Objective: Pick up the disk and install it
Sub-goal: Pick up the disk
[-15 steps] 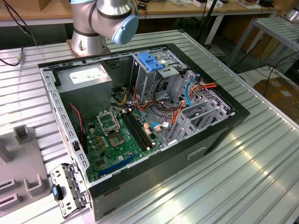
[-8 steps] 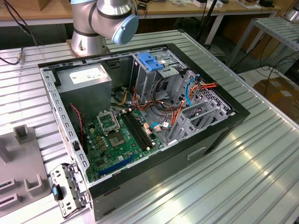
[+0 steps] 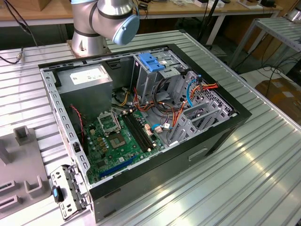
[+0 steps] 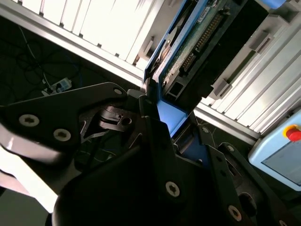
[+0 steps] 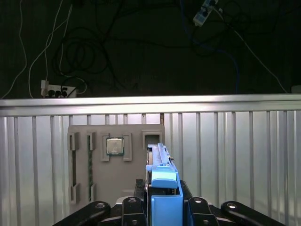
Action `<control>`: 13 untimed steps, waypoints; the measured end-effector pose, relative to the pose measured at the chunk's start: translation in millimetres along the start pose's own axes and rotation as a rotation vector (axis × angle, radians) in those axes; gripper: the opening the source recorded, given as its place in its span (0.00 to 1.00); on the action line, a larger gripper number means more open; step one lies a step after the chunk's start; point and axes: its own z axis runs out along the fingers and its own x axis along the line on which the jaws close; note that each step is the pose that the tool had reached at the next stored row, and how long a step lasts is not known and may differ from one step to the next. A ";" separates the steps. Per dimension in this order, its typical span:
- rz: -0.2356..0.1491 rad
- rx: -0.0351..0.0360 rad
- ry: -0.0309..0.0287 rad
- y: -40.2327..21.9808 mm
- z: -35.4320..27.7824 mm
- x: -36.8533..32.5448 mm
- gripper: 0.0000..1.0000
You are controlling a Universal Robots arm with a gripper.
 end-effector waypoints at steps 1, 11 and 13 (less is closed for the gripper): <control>0.000 0.0001 0.0000 0.0 -1.9 0.0 0.37; 0.000 0.0001 0.0000 0.0 -13.7 -0.1 0.37; 0.000 0.0000 0.0000 0.0 -17.1 -0.1 0.37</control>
